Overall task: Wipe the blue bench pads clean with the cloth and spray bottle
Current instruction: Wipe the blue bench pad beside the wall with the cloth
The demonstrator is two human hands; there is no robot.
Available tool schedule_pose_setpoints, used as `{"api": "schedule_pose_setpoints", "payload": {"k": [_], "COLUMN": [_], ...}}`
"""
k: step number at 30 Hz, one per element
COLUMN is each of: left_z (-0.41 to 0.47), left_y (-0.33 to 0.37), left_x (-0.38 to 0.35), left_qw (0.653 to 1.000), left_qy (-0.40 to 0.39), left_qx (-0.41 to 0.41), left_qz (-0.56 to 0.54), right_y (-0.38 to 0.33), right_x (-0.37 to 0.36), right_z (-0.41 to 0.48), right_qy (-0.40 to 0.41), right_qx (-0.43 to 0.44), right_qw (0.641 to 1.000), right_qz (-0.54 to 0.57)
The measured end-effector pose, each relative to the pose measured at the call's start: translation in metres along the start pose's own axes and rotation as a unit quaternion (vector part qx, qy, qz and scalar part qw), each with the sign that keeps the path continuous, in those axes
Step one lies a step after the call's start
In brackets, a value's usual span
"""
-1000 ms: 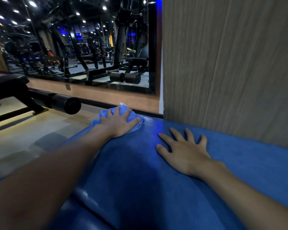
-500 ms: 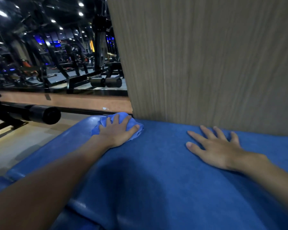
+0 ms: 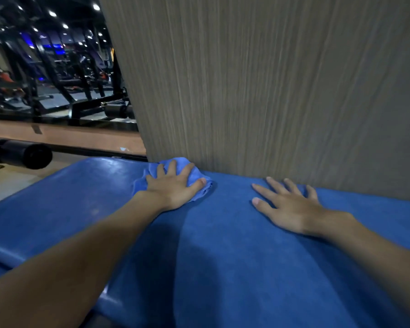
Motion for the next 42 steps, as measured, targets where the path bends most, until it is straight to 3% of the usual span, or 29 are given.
{"api": "schedule_pose_setpoints", "payload": {"k": [7, 10, 12, 14, 17, 20, 22, 29, 36, 38, 42], "left_z": [-0.020, -0.030, -0.034, -0.037, -0.041, -0.048, -0.053, -0.086, -0.097, -0.097, -0.101], "left_y": [0.067, 0.093, 0.110, 0.127, 0.154, 0.175, 0.195, 0.290, 0.240, 0.222, 0.210], "left_x": [-0.011, -0.015, -0.017, -0.019, -0.024, -0.028, -0.030, -0.045, -0.026, -0.023, -0.019], "left_qw": [0.999, 0.997, 0.996, 0.996, 0.995, 0.994, 0.993, 0.964, 0.969, 0.973, 0.973], "left_qy": [-0.002, -0.005, -0.013, -0.014, -0.016, -0.015, -0.015, -0.040, -0.022, -0.025, -0.017], "left_qx": [-0.044, -0.072, -0.085, -0.091, -0.098, -0.106, -0.121, -0.255, -0.228, -0.205, -0.211], "left_qz": [-0.006, -0.007, -0.008, -0.011, -0.008, -0.006, -0.010, -0.067, -0.093, -0.107, -0.098], "right_y": [0.002, 0.038, 0.066, 0.080, 0.096, 0.135, 0.157, 0.191, 0.132, 0.108, 0.095], "right_x": [0.010, 0.021, 0.011, 0.002, 0.011, 0.013, 0.009, 0.021, 0.052, 0.045, 0.019], "right_z": [-0.005, -0.016, -0.027, -0.029, -0.032, -0.046, -0.057, -0.089, -0.078, -0.067, -0.050], "right_qy": [0.050, 0.079, 0.048, 0.041, 0.097, 0.095, 0.069, 0.156, 0.256, 0.225, 0.120], "right_qx": [0.035, 0.036, -0.009, -0.021, 0.009, -0.009, -0.015, -0.033, 0.031, 0.056, 0.057], "right_qw": [0.995, 0.996, 0.999, 0.998, 0.987, 0.994, 0.994, 0.971, 0.939, 0.943, 0.988], "right_qz": [0.072, 0.023, -0.006, 0.041, 0.127, 0.050, 0.080, 0.177, 0.227, 0.237, 0.078]}}
Point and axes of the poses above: each hand's wrist, its own z-axis towards the middle knuckle, its own x-axis out of the back of the hand, y = z × x, the point moved 6 cm from there along z, towards the middle knuckle, and after that the axes turned 4 degrees about -z, right-handed, at the moved point
